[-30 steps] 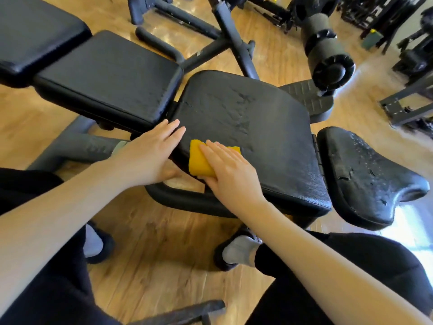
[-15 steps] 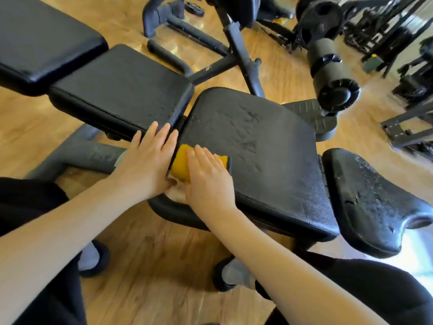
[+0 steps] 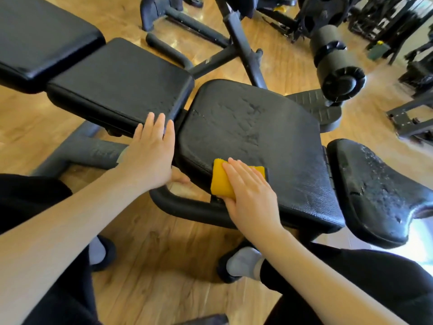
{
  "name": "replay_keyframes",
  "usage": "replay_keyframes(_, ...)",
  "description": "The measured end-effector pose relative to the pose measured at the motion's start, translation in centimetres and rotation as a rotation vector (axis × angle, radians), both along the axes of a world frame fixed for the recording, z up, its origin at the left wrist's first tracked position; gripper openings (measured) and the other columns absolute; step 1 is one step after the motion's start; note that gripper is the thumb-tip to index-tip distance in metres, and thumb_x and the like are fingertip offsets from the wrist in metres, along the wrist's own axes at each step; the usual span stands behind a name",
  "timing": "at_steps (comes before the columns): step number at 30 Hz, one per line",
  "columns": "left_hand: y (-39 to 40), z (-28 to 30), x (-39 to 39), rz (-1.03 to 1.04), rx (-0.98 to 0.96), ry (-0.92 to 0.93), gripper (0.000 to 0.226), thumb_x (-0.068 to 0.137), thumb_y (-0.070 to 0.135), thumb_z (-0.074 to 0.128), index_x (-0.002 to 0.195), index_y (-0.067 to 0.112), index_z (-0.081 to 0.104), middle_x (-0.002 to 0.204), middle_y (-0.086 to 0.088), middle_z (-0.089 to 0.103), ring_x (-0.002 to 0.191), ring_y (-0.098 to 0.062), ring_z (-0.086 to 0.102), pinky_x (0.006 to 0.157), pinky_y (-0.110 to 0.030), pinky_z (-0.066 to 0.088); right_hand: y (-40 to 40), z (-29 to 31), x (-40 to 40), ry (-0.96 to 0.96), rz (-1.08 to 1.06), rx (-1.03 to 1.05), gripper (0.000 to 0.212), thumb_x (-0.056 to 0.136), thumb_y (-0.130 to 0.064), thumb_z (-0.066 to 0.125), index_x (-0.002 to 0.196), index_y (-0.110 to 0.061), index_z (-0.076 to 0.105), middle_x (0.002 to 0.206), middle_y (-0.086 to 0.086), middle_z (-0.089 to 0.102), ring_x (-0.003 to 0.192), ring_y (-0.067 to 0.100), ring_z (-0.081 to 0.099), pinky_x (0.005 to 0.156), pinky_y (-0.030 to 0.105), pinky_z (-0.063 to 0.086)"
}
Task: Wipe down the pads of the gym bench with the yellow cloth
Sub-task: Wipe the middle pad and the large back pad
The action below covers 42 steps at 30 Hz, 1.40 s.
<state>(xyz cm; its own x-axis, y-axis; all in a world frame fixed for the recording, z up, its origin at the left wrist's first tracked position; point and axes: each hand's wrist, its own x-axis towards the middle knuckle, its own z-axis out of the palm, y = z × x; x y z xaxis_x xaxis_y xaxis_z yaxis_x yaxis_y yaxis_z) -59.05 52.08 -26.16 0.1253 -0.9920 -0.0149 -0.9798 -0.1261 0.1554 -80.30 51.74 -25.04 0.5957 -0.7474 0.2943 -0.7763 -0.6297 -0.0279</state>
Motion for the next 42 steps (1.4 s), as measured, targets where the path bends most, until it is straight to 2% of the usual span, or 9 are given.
replay_keyframes(2,0.0,-0.1,0.2,-0.012,-0.036,-0.038,0.119,0.066,0.062,0.067,0.144,0.001,0.001,0.153,-0.020,0.004,0.141,-0.037,0.000,0.112,-0.050,0.011,-0.1,0.0,2.1,-0.002,-0.001,0.027,0.058,0.069,-0.020,0.078,0.121,-0.009,0.056,0.125,0.010,0.060,0.115,0.027,0.057,0.092,0.037,0.047)
replay_keyframes(8,-1.0,0.5,-0.9,-0.056,0.018,-0.030,0.123,0.061,0.066,0.067,0.144,0.001,0.004,0.154,-0.019,0.007,0.141,-0.036,0.002,0.113,-0.050,0.010,-1.1,-0.5,2.1,-0.005,0.093,0.176,0.061,0.085,-0.028,0.060,0.138,-0.012,0.035,0.146,0.007,0.037,0.136,0.025,0.032,0.109,0.036,0.028)
replay_keyframes(14,-0.6,0.4,-4.5,-0.259,0.046,-0.047,0.131,0.042,0.087,0.014,0.146,0.008,0.003,0.155,-0.012,0.005,0.142,-0.029,0.000,0.113,-0.043,0.006,-1.0,0.7,-9.6,-0.084,-0.038,0.277,0.066,0.074,-0.030,0.072,0.132,-0.014,0.045,0.141,0.001,0.043,0.132,0.022,0.038,0.110,0.035,0.028)
replay_keyframes(18,-0.8,0.2,-5.0,-0.256,-0.001,-0.085,0.126,0.049,0.088,0.006,0.146,0.007,0.006,0.155,-0.010,0.007,0.143,-0.025,0.003,0.114,-0.041,0.008,-1.9,1.8,-15.4,-0.185,-0.212,0.428,0.063,0.082,-0.027,0.064,0.137,-0.021,0.035,0.145,-0.009,0.030,0.139,0.013,0.025,0.108,0.014,0.011)
replay_keyframes(26,-0.5,0.7,-5.4,-0.231,0.012,-0.061,0.122,0.051,0.085,0.003,0.146,0.008,0.004,0.156,-0.008,0.004,0.143,-0.022,-0.001,0.114,-0.039,0.003,-3.9,1.5,-6.1,0.013,0.113,0.382,0.059,0.089,-0.042,0.050,0.141,-0.024,0.029,0.152,-0.007,0.025,0.140,0.010,0.017,0.113,0.027,0.014)
replay_keyframes(30,-0.9,0.4,-5.4,-0.225,0.032,-0.077,0.119,0.057,0.086,0.013,0.146,0.007,0.004,0.156,-0.009,0.001,0.143,-0.022,-0.004,0.114,-0.041,0.002,-10.4,1.4,-3.4,-0.072,0.036,0.559,0.057,0.090,-0.038,0.051,0.141,-0.024,0.029,0.151,-0.001,0.028,0.140,0.018,0.023,0.113,0.034,0.018)
replay_keyframes(36,-1.3,0.6,-5.0,-0.271,0.033,-0.043,0.124,0.051,0.089,0.006,0.146,0.010,0.000,0.156,-0.007,-0.002,0.143,-0.021,-0.006,0.112,-0.037,-0.003,-18.8,1.4,0.4,-0.089,-0.181,0.442,0.052,0.093,-0.036,0.045,0.140,-0.018,0.031,0.152,0.004,0.026,0.137,0.029,0.026,0.110,0.038,0.021)
replay_keyframes(39,-1.2,0.6,-5.1,-0.271,0.015,-0.033,0.126,0.048,0.089,0.002,0.146,0.010,0.001,0.156,-0.007,-0.001,0.143,-0.022,-0.004,0.113,-0.037,-0.002,-16.7,0.7,0.7,0.008,-0.040,0.386,0.053,0.094,-0.034,0.043,0.142,-0.016,0.027,0.154,0.005,0.021,0.141,0.023,0.017,0.114,0.037,0.012)
replay_keyframes(42,-1.3,0.5,-5.1,-0.268,-0.009,-0.030,0.125,0.049,0.087,0.002,0.146,0.009,0.003,0.156,-0.009,0.002,0.143,-0.023,-0.002,0.113,-0.038,-0.001,-13.2,-0.3,-0.5,-0.002,0.168,0.393,0.055,0.093,-0.036,0.044,0.143,-0.022,0.025,0.153,-0.003,0.021,0.141,0.013,0.014,0.110,0.026,0.008)
